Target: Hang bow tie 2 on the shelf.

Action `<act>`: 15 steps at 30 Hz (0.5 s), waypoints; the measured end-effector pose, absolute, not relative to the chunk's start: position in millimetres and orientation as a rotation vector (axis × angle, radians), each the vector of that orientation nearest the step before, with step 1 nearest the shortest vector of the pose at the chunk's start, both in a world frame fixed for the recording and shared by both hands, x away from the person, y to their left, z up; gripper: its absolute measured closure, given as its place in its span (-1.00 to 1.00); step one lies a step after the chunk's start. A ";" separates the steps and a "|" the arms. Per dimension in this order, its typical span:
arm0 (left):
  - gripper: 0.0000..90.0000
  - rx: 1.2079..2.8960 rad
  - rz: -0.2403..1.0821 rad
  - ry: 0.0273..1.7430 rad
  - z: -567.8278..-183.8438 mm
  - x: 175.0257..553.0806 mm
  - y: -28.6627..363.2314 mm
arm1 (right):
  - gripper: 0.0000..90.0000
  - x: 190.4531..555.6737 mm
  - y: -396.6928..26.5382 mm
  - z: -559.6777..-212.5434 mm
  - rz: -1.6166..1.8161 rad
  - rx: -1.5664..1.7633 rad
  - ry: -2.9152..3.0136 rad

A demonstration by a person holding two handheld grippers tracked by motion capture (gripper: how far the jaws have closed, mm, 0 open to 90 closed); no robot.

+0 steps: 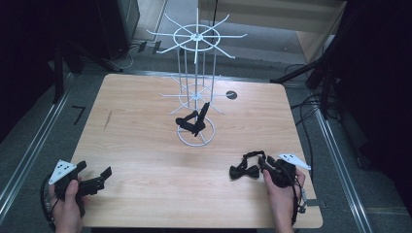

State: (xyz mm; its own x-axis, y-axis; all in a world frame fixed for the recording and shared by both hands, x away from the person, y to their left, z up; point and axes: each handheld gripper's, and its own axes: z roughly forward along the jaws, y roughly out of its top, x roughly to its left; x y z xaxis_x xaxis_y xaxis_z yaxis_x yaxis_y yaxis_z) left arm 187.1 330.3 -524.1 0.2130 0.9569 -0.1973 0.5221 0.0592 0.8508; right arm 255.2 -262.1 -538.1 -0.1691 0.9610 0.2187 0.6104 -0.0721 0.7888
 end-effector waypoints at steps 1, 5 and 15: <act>-1.00 1.590 0.609 1.431 -524.0 187.0 330.3 | 0.41 254.9 -261.5 -537.4 1.122 1.677 1.794; -1.00 1.590 0.610 1.433 -524.0 187.1 330.3 | 0.54 255.2 -259.8 -537.5 1.106 1.679 1.811; -1.00 1.587 0.608 1.432 -524.0 187.5 330.7 | 0.98 258.2 -257.8 -542.4 1.052 1.686 1.907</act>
